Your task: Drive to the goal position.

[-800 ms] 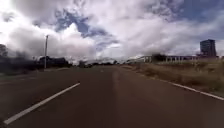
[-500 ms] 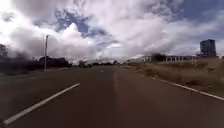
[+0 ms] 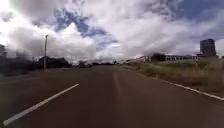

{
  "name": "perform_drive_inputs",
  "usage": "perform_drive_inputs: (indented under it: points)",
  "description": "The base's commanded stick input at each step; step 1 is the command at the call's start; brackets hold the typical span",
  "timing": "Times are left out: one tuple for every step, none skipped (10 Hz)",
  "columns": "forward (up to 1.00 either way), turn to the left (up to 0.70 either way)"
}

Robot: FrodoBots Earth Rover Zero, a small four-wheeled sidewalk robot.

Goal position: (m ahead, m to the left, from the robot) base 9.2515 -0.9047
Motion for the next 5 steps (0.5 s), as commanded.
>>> perform_drive_inputs:
  points:
    - [0.70,0.00]
    - [0.70,0.00]
    - [0.70,0.00]
    - [0.70,0.00]
    - [0.70,0.00]
